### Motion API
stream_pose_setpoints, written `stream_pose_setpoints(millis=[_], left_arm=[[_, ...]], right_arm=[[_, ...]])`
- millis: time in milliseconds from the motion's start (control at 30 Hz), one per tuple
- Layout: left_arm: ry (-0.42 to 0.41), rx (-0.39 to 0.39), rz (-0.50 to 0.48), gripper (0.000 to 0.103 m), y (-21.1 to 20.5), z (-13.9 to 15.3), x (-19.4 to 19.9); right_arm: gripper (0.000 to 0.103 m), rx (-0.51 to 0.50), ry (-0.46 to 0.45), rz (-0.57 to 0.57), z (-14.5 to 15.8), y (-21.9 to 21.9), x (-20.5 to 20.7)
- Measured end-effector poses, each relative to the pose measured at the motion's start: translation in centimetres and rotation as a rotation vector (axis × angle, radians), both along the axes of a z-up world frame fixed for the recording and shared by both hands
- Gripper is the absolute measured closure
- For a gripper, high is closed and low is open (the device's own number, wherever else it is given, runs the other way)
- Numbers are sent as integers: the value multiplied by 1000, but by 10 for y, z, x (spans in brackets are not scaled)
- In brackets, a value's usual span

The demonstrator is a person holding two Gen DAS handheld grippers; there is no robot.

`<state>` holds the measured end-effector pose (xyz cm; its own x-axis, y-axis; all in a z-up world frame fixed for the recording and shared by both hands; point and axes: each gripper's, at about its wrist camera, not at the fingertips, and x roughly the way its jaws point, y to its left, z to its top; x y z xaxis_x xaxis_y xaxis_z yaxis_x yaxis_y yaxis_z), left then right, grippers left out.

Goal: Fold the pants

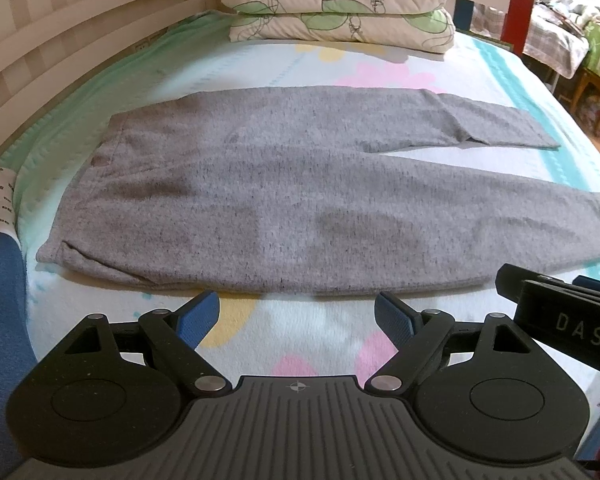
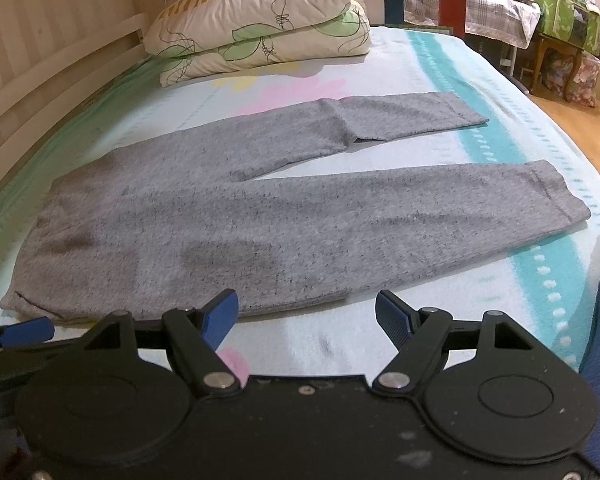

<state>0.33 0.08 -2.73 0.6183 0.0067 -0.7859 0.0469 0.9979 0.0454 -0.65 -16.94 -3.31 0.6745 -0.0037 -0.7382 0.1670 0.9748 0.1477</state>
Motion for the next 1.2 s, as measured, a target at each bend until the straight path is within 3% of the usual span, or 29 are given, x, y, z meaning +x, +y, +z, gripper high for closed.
stream_pose_setpoints(millis=[433,600,900,1200], left_arm=[[33,15,-11,19,3,-15,19],[32,41,-33,28,4,-19,33],[47,45,-62,41,4,-25,80],[36,66,-96,42,1,-30,144]], right_arm=[[23,-9,44,9,-13,-6,14],[23,-25,53,18,-20,-13,29],[24,2,60,41,-30,-39,81],[25,23,103,56,-43,-72,151]])
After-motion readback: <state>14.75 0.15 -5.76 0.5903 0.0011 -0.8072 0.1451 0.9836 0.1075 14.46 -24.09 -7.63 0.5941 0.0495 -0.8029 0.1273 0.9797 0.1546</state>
